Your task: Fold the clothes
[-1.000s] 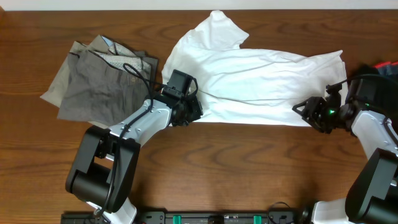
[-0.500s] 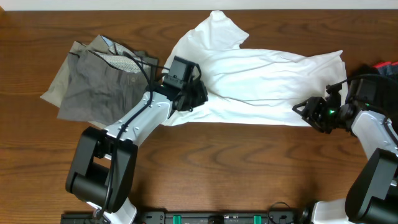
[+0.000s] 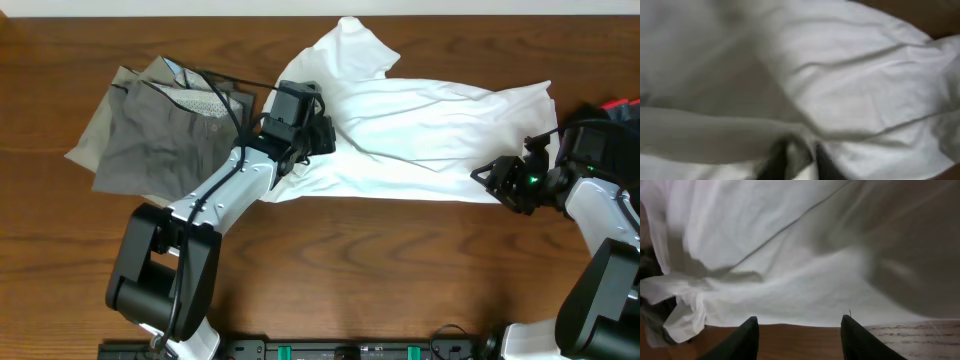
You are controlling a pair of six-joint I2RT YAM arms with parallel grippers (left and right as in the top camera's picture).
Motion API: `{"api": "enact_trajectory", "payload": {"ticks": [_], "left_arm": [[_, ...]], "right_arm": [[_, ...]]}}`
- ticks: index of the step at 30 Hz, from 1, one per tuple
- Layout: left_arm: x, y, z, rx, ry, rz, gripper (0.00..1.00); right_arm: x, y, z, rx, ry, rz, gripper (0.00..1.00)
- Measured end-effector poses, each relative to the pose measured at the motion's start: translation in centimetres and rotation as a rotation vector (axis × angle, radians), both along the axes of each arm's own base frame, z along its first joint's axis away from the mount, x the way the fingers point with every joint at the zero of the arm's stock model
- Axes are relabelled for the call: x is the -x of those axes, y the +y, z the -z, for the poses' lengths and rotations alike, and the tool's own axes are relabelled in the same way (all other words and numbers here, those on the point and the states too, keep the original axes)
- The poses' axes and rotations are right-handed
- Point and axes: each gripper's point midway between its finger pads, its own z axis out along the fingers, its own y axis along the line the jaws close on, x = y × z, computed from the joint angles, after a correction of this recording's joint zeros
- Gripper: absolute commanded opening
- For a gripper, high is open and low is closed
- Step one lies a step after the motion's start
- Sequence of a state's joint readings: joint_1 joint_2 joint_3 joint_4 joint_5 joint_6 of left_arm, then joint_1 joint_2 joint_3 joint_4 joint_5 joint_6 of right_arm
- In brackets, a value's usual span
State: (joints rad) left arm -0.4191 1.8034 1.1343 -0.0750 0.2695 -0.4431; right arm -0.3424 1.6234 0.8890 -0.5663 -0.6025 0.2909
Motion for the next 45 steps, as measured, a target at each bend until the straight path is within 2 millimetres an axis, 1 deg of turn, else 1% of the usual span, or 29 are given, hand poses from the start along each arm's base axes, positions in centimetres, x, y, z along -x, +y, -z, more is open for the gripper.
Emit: {"api": "enact_trajectory", "payload": {"ticks": [1,2,7,10,13,14,15,18,20,22,24,25,27,30,32,34,37,39,42,45], "left_arm": [[-0.1,0.0,0.0,-0.005,-0.01,0.006,0.54],[-0.3,0.0,0.1,-0.008,-0.015,0.005,0.58],[-0.3,0.1,0.9,-0.024,-0.008,0.011,0.63],[0.5,0.4,1.7,-0.035,0.04,0.019,0.62],[2.4,1.2,3.0,-0.059,0.141,0.024,0.45],[3.1,1.4,3.4,-0.068,0.173,0.028,0.42],[3.8,1.6,3.7,-0.079,0.206,0.034,0.42],[5.5,2.2,4.5,-0.104,0.282,0.043,0.42],[5.9,2.3,4.6,-0.111,0.298,0.051,0.43],[5.9,2.5,4.4,-0.112,0.289,0.057,0.43],[5.6,2.7,3.4,-0.104,0.266,0.055,0.43],[5.4,2.9,2.7,-0.102,0.246,0.059,0.39],[5.5,3.4,0.8,-0.107,0.2,0.08,0.26],[6.5,3.8,-1.4,-0.163,0.131,0.173,0.13],[7.3,3.9,-1.6,-0.235,0.104,0.253,0.1],[8.0,3.7,-1.0,-0.307,0.085,0.332,0.06],[8.5,3.0,0.0,-0.392,0.051,0.451,0.06],[8.8,2.6,1.1,-0.432,0.05,0.512,0.07],[9.3,2.2,3.1,-0.478,0.07,0.587,0.08],[9.0,2.0,4.7,-0.506,0.07,0.626,0.08]], "right_arm": [[0.0,0.0,0.0,0.0,0.0,0.0,0.5],[0.0,0.0,0.0,0.0,0.001,0.0,0.5],[0.2,0.1,0.1,-0.003,0.01,0.0,0.5],[0.5,0.2,0.1,-0.007,0.021,-0.001,0.5],[0.6,0.2,0.2,-0.009,0.029,-0.003,0.5],[0.7,0.2,0.2,-0.009,0.031,-0.003,0.5],[0.7,0.2,0.2,-0.009,0.033,-0.003,0.5],[0.7,0.3,0.1,-0.009,0.022,-0.018,0.44],[0.3,1.1,-0.4,-0.021,-0.032,-0.076,0.43],[-0.3,2.4,-1.0,-0.039,-0.09,-0.146,0.44],[-0.5,3.9,-1.3,-0.048,-0.124,-0.207,0.46],[-0.5,4.6,-1.4,-0.051,-0.134,-0.234,0.46],[-0.4,5.8,-1.5,-0.052,-0.145,-0.28,0.47],[-0.4,6.7,-1.5,-0.047,-0.154,-0.317,0.47],[-0.5,6.7,-1.5,-0.04,-0.16,-0.323,0.47],[-0.6,6.7,-1.5,-0.035,-0.166,-0.324,0.47],[-0.8,6.6,-1.5,-0.025,-0.173,-0.322,0.47],[-0.8,6.5,-1.4,-0.02,-0.172,-0.321,0.47],[-0.8,6.4,-1.4,-0.016,-0.169,-0.319,0.47],[-0.8,6.4,-1.3,-0.013,-0.168,-0.318,0.47]]}}
